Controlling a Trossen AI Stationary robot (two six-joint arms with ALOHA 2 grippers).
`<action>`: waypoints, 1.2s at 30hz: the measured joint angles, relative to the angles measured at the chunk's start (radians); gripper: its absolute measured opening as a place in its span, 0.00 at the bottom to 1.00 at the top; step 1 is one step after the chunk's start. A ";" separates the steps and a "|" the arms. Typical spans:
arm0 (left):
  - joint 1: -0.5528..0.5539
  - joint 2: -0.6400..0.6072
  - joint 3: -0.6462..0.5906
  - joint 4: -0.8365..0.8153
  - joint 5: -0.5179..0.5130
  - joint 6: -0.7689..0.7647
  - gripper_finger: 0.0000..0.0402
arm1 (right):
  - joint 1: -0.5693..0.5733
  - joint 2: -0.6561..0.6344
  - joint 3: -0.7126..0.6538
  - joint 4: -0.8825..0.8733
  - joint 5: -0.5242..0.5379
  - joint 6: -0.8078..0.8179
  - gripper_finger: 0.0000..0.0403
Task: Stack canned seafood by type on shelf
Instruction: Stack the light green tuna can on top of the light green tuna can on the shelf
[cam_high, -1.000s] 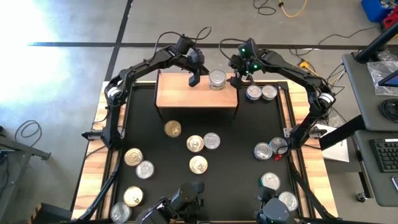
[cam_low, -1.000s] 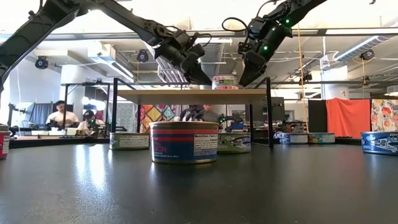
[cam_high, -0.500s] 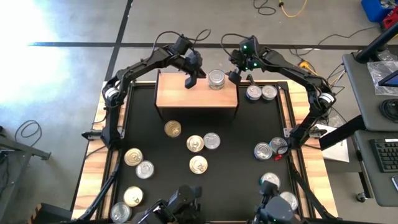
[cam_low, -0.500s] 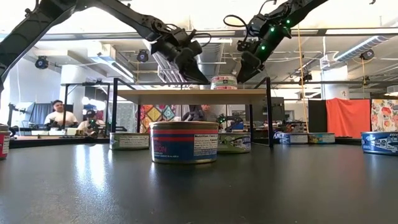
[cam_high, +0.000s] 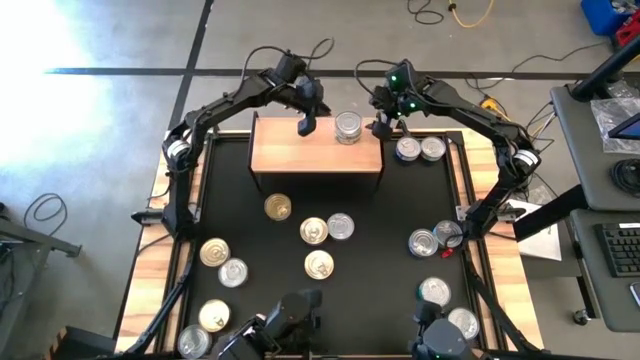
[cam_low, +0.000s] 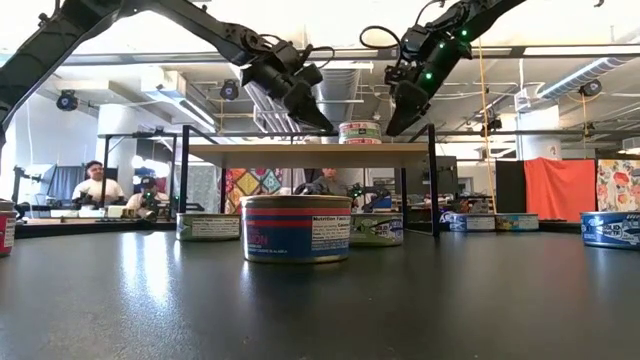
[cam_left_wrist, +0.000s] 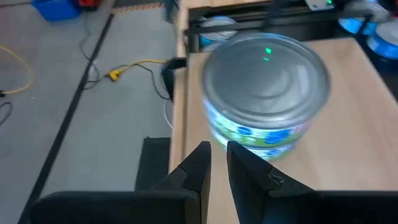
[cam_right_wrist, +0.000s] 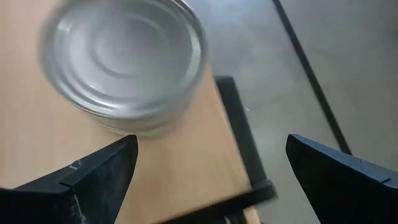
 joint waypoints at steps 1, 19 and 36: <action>0.000 0.000 -0.001 0.001 -0.001 -0.001 0.09 | 0.003 0.000 0.000 0.002 -0.017 0.000 0.99; -0.052 0.004 -0.020 -0.099 0.030 0.077 0.09 | 0.003 0.000 0.000 0.072 -0.015 -0.010 0.99; -0.005 0.000 -0.020 -0.025 0.026 0.057 0.09 | 0.006 0.000 0.000 0.044 -0.096 -0.034 0.99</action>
